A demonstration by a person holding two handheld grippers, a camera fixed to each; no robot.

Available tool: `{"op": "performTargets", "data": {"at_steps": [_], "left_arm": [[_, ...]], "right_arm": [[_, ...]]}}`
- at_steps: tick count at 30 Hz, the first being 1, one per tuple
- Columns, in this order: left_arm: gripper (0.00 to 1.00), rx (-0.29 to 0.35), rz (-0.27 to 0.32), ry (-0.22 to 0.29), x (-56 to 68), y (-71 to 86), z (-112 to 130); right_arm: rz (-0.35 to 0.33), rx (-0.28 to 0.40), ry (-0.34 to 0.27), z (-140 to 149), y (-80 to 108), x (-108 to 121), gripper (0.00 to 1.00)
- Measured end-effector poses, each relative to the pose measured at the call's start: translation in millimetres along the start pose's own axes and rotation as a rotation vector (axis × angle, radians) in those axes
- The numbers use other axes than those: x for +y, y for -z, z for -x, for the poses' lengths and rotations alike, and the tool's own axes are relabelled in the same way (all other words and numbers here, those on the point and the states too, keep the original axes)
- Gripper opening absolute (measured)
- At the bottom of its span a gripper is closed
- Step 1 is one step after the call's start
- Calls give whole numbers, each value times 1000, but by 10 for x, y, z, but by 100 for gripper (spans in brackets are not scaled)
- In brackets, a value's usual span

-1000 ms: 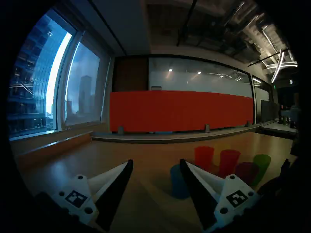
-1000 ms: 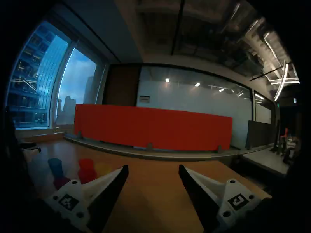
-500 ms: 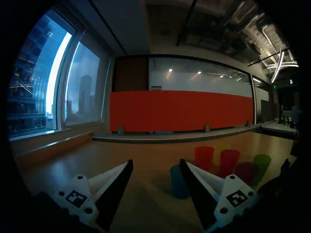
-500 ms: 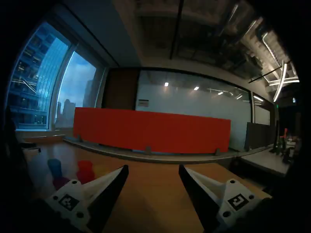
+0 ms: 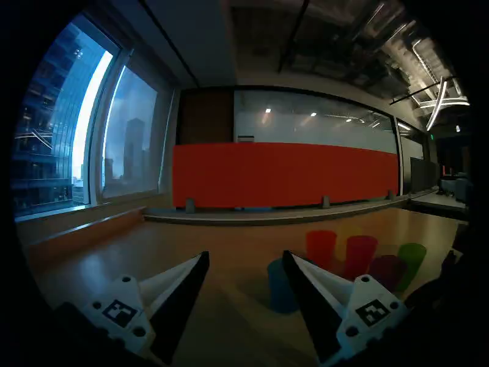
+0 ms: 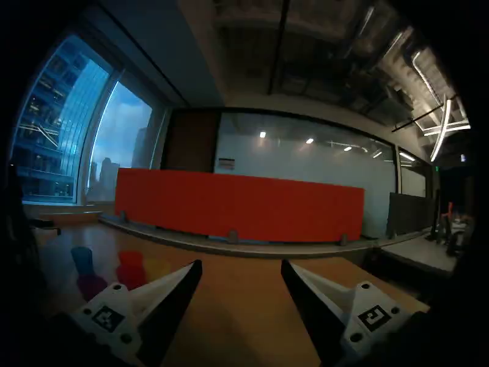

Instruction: Pour water

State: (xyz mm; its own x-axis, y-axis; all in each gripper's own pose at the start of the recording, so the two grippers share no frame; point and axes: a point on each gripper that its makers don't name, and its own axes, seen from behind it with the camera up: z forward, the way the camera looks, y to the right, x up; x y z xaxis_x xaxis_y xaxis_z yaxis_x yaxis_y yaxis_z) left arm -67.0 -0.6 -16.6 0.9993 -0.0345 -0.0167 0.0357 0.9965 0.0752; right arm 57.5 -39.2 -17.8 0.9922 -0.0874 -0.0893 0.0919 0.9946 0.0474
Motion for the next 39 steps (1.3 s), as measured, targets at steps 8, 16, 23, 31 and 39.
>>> {"op": "performTargets", "data": {"at_steps": [8,16,23,31,39], "left_arm": [[88,0,-1,0,-10,6,-6],[88,0,-1,0,-15,-2,-6],[88,0,-1,0,-18,2,-3],[88,0,-1,0,-19,6,1],[88,0,-1,0,-12,11,3]], "right_arm": [[24,-7,2,155,-91,-10,100],[32,2,-28,289,-113,60,99],[56,-11,-65,424,-106,253,100],[57,-29,-76,538,-127,305,100],[49,-52,-71,637,-154,279,100]]}}
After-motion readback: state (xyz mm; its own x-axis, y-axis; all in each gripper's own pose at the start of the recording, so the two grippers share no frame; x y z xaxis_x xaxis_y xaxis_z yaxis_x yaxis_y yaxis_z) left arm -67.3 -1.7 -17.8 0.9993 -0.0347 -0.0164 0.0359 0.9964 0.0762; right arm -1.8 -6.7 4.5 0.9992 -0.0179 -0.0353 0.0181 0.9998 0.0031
